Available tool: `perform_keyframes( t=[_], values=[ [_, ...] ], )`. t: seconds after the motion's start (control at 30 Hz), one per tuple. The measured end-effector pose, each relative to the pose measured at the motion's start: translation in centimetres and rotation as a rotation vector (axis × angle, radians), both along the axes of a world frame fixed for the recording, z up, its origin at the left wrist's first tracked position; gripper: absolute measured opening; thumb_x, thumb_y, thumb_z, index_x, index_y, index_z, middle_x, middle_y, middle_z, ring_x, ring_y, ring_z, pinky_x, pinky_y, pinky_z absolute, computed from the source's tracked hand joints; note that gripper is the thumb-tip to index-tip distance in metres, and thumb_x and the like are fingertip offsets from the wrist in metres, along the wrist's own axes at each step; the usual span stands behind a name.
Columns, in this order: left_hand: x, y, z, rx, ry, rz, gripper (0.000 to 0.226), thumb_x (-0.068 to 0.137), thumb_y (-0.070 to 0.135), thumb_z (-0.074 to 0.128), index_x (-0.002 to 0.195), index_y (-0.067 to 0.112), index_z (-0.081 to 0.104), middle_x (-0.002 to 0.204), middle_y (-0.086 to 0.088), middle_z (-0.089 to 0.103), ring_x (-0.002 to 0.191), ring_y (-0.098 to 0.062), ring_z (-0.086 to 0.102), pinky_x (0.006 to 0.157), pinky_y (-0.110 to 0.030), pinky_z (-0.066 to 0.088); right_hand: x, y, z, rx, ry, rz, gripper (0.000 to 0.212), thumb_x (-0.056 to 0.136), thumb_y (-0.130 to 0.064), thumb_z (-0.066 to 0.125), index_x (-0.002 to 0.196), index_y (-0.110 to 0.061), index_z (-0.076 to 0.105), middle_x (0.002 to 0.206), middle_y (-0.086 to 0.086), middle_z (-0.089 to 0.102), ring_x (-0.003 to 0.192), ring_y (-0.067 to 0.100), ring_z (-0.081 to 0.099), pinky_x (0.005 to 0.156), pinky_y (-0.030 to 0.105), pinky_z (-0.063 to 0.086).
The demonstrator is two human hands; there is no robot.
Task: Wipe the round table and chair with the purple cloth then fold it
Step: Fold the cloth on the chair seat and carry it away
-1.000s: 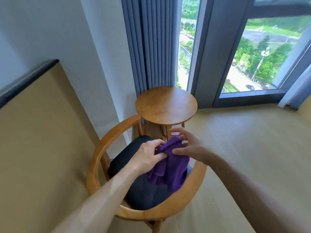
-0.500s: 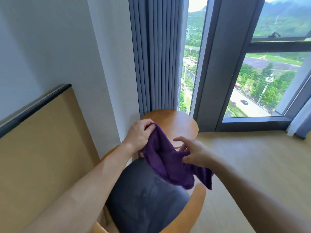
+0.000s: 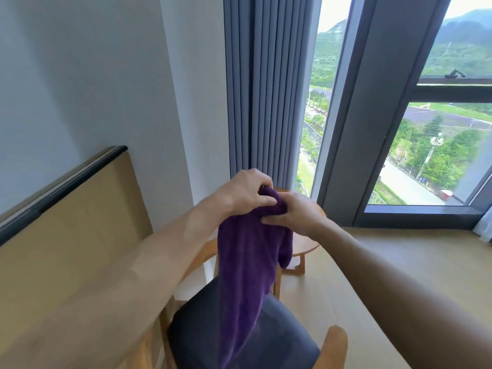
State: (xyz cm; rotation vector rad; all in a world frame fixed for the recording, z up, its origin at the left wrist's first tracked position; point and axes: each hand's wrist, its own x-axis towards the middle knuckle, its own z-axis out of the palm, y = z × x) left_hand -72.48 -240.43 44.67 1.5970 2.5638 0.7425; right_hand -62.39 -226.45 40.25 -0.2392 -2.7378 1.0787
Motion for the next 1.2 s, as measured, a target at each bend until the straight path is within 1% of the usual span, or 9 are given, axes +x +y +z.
perform_keyframes(
  t=[0.1, 0.2, 0.43, 0.53, 0.63, 0.8, 0.93, 1.1, 1.2],
  values=[
    [-2.8, -1.8, 0.3, -0.006, 0.013, 0.103, 0.007, 0.085, 0.022, 0.075, 0.084, 0.017, 0.070, 0.075, 0.010, 0.059, 0.075, -0.013, 0.058, 0.061, -0.019, 0.038, -2.3, 0.4, 0.3, 0.124, -0.046, 0.012, 0.023, 0.084, -0.029, 0.076, 0.106, -0.025, 0.074, 0.093, -0.006, 0.071, 0.082, 0.011, 0.064, 0.067, 0.016, 0.054],
    [-4.5, -3.3, 0.5, -0.043, 0.058, 0.159, 0.006, 0.085, 0.014, 0.073, 0.090, 0.014, 0.077, 0.078, 0.005, 0.065, 0.080, -0.015, 0.062, 0.064, -0.018, 0.039, -3.9, 0.7, -0.4, 0.334, -0.118, 0.017, 0.017, 0.085, -0.027, 0.073, 0.101, -0.022, 0.076, 0.089, -0.004, 0.071, 0.074, 0.010, 0.058, 0.055, 0.006, 0.041],
    [-7.8, -5.8, -2.5, -0.153, 0.147, 0.320, 0.012, 0.091, 0.013, 0.067, 0.097, 0.012, 0.078, 0.095, -0.008, 0.073, 0.090, -0.026, 0.065, 0.082, -0.038, 0.053, -8.0, 2.3, -4.9, 0.554, -0.277, 0.085, 0.014, 0.091, -0.014, 0.065, 0.100, -0.007, 0.073, 0.089, 0.002, 0.066, 0.081, 0.017, 0.055, 0.068, 0.028, 0.045],
    [-9.6, -6.9, -4.3, -0.185, 0.168, 0.424, 0.012, 0.093, 0.019, 0.066, 0.093, 0.011, 0.075, 0.090, -0.007, 0.070, 0.085, -0.026, 0.063, 0.072, -0.036, 0.048, -10.3, 4.9, -6.0, 0.520, -0.334, 0.146, 0.013, 0.092, -0.007, 0.061, 0.099, -0.008, 0.072, 0.085, 0.004, 0.070, 0.077, 0.020, 0.069, 0.066, 0.028, 0.057],
    [-10.7, -7.1, -6.1, -0.223, 0.172, 0.547, 0.018, 0.095, 0.022, 0.064, 0.084, 0.009, 0.070, 0.080, -0.005, 0.065, 0.077, -0.025, 0.060, 0.063, -0.033, 0.040, -13.0, 7.4, -6.8, 0.580, -0.241, 0.204, 0.012, 0.089, -0.010, 0.064, 0.098, -0.010, 0.072, 0.095, 0.006, 0.069, 0.088, 0.023, 0.062, 0.072, 0.032, 0.047],
    [-11.6, -6.2, -8.5, -0.259, 0.138, 0.737, 0.015, 0.095, 0.015, 0.063, 0.088, 0.002, 0.068, 0.081, -0.011, 0.061, 0.081, -0.031, 0.058, 0.066, -0.037, 0.042, -16.8, 10.6, -7.0, 0.586, -0.185, 0.327, 0.010, 0.091, -0.014, 0.064, 0.098, -0.012, 0.072, 0.080, -0.003, 0.058, 0.083, 0.021, 0.054, 0.072, 0.030, 0.040],
    [-11.1, -6.1, -10.3, -0.253, 0.074, 0.826, 0.009, 0.094, 0.010, 0.063, 0.092, 0.002, 0.068, 0.091, -0.014, 0.065, 0.086, -0.031, 0.057, 0.068, -0.036, 0.041, -19.0, 12.1, -7.9, 0.536, -0.187, 0.417, 0.021, 0.093, -0.020, 0.064, 0.111, -0.016, 0.072, 0.103, 0.004, 0.069, 0.096, 0.024, 0.061, 0.082, 0.036, 0.050],
    [-9.3, -6.4, -11.9, -0.221, -0.261, 0.849, 0.017, 0.091, 0.007, 0.057, 0.076, 0.010, 0.048, 0.072, -0.001, 0.047, 0.067, -0.019, 0.042, 0.057, -0.033, 0.029, -19.4, 12.9, -9.5, 0.351, -0.338, 0.533, 0.016, 0.091, -0.021, 0.061, 0.093, -0.005, 0.063, 0.095, 0.012, 0.066, 0.091, 0.031, 0.061, 0.077, 0.043, 0.049],
    [-9.2, -6.9, -13.1, -0.054, -0.455, 0.880, 0.020, 0.089, 0.002, 0.054, 0.073, 0.009, 0.046, 0.065, -0.005, 0.048, 0.059, -0.019, 0.045, 0.057, -0.031, 0.038, -19.4, 12.7, -10.3, 0.119, -0.451, 0.544, 0.012, 0.093, -0.017, 0.056, 0.100, -0.014, 0.066, 0.099, 0.005, 0.068, 0.093, 0.024, 0.064, 0.080, 0.039, 0.054]
  ],
)
